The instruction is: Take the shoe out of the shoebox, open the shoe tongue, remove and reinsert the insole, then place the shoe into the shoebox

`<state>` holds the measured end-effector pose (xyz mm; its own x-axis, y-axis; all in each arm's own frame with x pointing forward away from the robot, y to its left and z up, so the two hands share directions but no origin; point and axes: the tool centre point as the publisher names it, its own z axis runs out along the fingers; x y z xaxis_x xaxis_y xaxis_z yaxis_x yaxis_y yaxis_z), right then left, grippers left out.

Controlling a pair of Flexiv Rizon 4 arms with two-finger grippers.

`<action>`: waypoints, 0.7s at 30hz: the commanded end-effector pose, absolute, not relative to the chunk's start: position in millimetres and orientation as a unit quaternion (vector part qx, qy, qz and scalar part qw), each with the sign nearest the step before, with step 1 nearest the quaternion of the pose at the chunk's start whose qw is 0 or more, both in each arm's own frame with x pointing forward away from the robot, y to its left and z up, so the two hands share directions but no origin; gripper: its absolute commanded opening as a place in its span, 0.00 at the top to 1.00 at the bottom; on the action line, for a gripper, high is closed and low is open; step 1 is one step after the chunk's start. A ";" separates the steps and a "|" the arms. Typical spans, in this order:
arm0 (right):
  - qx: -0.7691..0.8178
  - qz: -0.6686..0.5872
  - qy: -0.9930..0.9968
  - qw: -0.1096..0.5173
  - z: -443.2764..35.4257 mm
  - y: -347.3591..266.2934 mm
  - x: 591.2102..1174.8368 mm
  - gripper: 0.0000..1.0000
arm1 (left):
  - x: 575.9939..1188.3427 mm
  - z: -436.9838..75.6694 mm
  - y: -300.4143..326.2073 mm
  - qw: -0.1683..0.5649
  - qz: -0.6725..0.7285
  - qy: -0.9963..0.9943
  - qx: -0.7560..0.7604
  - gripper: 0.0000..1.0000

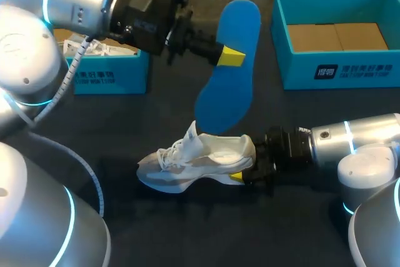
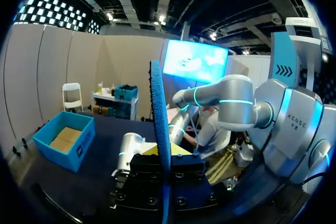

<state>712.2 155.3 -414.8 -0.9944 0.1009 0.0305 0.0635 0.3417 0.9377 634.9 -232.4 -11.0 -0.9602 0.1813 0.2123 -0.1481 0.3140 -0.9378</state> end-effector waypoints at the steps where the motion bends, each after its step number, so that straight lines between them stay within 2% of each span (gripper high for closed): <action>1: 0.051 0.570 0.820 0.016 -413.5 156.1 712.0 1.00 | 631.6 -11.4 -232.8 0.136 0.595 -0.792 -0.013 1.00; 12: 0.051 0.570 0.820 0.016 -413.5 156.1 712.0 1.00 | 610.7 27.0 -204.4 0.102 0.649 -0.753 -0.034 1.00; 21: 0.051 0.570 0.820 0.016 -413.5 156.1 712.0 1.00 | 612.0 32.6 -184.0 0.135 0.672 -0.727 -0.035 1.00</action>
<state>712.2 155.3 -414.9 -0.9944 0.1010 0.0305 0.0635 0.3417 0.9377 613.3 -192.2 39.3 -0.9603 0.2340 0.1522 -0.1301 0.1073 -0.9857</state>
